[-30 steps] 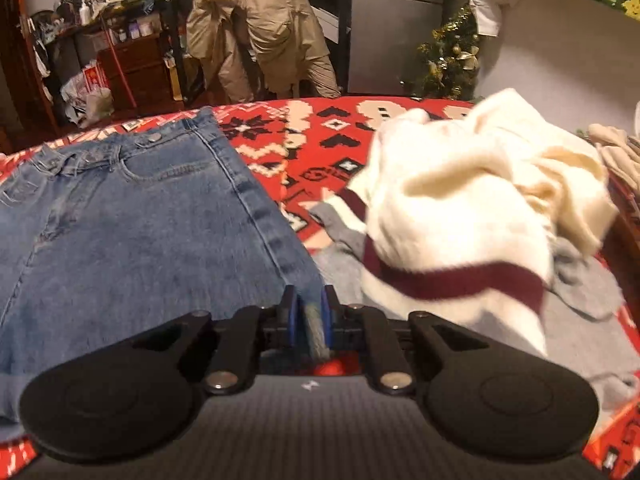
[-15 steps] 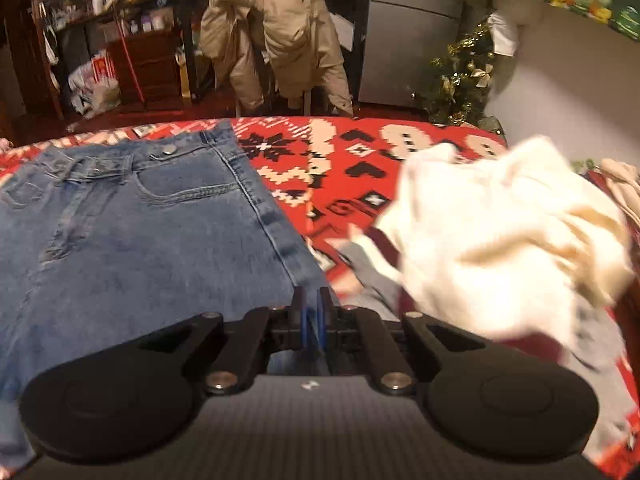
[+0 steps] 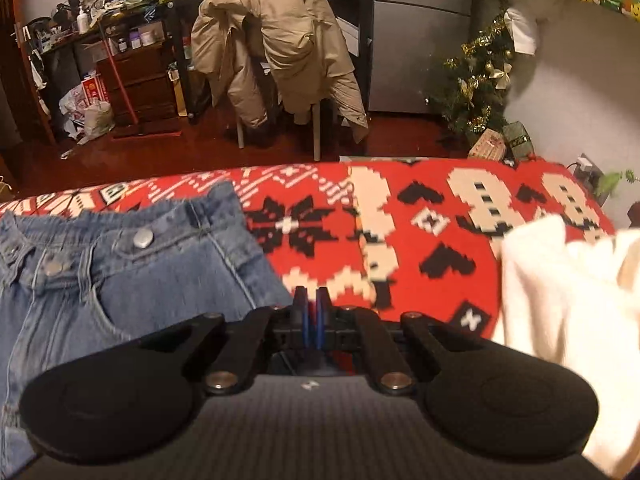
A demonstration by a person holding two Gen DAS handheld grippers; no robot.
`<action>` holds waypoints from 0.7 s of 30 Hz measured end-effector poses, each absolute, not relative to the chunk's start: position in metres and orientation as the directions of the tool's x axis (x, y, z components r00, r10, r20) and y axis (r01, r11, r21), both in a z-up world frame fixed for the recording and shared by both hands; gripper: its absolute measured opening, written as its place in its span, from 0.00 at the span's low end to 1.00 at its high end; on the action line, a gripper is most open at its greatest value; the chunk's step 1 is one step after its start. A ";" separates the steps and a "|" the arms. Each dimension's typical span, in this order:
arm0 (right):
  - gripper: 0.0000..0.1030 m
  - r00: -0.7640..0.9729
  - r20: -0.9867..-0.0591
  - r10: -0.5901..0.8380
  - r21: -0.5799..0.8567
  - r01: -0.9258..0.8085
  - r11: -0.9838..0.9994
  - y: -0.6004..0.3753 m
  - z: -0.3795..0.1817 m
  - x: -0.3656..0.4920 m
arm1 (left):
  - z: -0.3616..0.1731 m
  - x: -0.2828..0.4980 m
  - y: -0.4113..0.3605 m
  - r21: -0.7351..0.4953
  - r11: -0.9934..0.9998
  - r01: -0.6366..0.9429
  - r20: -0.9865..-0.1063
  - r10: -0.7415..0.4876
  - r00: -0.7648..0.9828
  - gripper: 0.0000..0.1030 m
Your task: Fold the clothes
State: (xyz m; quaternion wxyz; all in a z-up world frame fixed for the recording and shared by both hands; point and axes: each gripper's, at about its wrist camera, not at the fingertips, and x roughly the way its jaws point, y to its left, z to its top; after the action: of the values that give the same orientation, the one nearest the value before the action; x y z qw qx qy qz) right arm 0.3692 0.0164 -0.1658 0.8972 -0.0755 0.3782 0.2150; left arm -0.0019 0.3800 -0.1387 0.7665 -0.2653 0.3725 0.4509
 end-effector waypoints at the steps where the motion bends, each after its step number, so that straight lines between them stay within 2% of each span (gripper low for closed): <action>1: 0.04 0.621 -0.702 0.350 0.045 -0.452 0.891 0.019 -0.160 0.365 | -0.138 -0.004 0.383 -0.083 0.449 -0.890 -0.817 0.480 0.319 0.05; 5: 0.04 0.572 -0.680 0.459 0.098 -0.549 0.830 0.037 -0.139 0.335 | -0.135 -0.016 0.399 -0.144 0.418 -0.897 -0.852 0.408 0.327 0.03; 10: 0.04 0.371 -0.705 0.604 0.124 -0.774 0.621 0.102 -0.130 0.264 | -0.131 -0.042 0.405 -0.248 0.357 -0.901 -0.865 0.337 0.371 0.03; 15: 0.05 0.199 -0.679 0.707 0.158 -0.900 0.406 0.173 -0.129 0.204 | -0.132 -0.057 0.410 -0.171 0.301 -0.938 -0.874 0.393 0.286 0.03; 21: 0.05 -0.012 -0.647 0.763 0.185 -0.972 0.142 0.249 -0.142 0.164 | -0.132 -0.068 0.419 -0.238 0.232 -0.943 -0.873 0.375 0.312 0.02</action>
State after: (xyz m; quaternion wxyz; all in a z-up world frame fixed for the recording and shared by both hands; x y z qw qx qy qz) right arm 0.1643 0.2494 -0.1423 0.6837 -0.1631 0.3216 0.6345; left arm -0.0683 0.4194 -0.1324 0.7017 -0.4046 0.3514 0.4695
